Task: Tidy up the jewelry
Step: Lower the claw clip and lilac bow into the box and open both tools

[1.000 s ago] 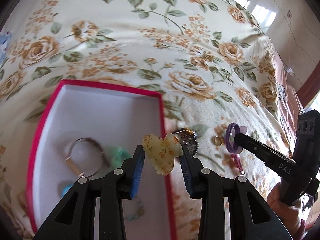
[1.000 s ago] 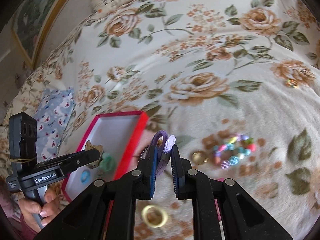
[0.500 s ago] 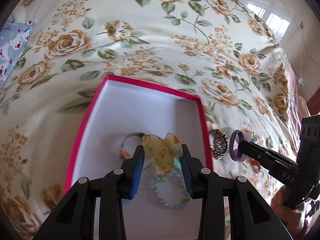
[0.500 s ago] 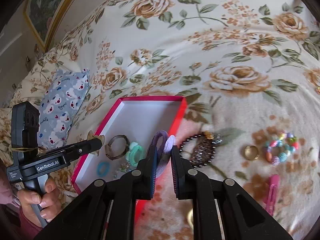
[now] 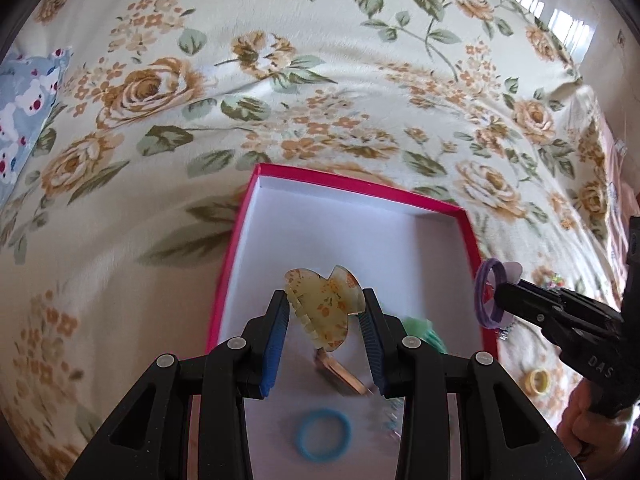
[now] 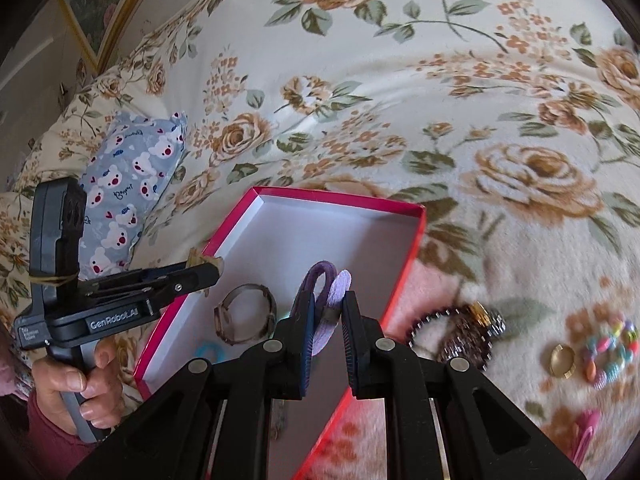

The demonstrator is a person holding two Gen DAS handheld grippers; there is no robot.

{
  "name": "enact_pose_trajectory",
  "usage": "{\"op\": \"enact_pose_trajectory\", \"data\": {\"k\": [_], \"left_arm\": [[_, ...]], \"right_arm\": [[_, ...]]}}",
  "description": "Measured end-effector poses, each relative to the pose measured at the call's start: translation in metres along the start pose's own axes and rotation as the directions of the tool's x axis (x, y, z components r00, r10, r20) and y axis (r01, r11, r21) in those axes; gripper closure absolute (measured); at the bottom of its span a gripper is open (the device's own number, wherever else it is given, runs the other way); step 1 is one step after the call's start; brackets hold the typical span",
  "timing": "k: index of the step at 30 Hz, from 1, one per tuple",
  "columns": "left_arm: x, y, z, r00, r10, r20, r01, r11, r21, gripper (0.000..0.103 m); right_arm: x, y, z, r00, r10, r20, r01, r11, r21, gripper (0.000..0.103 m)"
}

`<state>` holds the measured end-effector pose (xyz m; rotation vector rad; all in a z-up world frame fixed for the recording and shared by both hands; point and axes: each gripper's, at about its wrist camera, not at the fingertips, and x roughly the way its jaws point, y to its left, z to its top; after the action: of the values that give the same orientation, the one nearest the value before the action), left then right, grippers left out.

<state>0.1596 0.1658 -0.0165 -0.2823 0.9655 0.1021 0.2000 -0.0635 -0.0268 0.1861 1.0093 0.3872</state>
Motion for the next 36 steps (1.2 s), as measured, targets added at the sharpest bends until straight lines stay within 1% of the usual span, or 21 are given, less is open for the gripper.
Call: {"op": "enact_pose_trajectory", "data": {"k": [4, 9, 15, 23, 28, 36], "left_arm": [[0.022, 0.002, 0.014, 0.999, 0.027, -0.03, -0.026, 0.999, 0.023, 0.068], [0.042, 0.001, 0.022, 0.997, 0.054, -0.055, -0.051, 0.998, 0.044, 0.068], [0.062, 0.003, 0.027, 0.994, 0.05, -0.099, -0.047, 0.998, 0.035, 0.068], [0.069, -0.003, 0.028, 0.992, 0.076, -0.102, -0.071, 0.996, 0.056, 0.067], [0.071, -0.009, 0.025, 0.99, 0.102, -0.095, -0.094, 0.992, 0.087, 0.066], [0.071, -0.013, 0.024, 0.988, 0.122, -0.09, -0.113, 0.989, 0.099, 0.066]], "right_arm": [[0.017, 0.003, 0.006, 1.0, -0.006, -0.027, 0.005, 1.0, -0.02, 0.09], [0.034, 0.003, 0.009, 0.998, -0.015, -0.059, 0.013, 0.999, -0.04, 0.09], [0.049, 0.004, 0.011, 0.995, -0.042, -0.093, 0.036, 0.997, -0.062, 0.09], [0.061, 0.007, 0.012, 0.991, -0.057, -0.124, 0.046, 0.995, -0.089, 0.089], [0.064, 0.006, 0.011, 0.989, -0.062, -0.134, 0.05, 0.995, -0.09, 0.086], [0.065, 0.004, 0.011, 0.99, -0.049, -0.129, 0.04, 0.996, -0.076, 0.085]]}}
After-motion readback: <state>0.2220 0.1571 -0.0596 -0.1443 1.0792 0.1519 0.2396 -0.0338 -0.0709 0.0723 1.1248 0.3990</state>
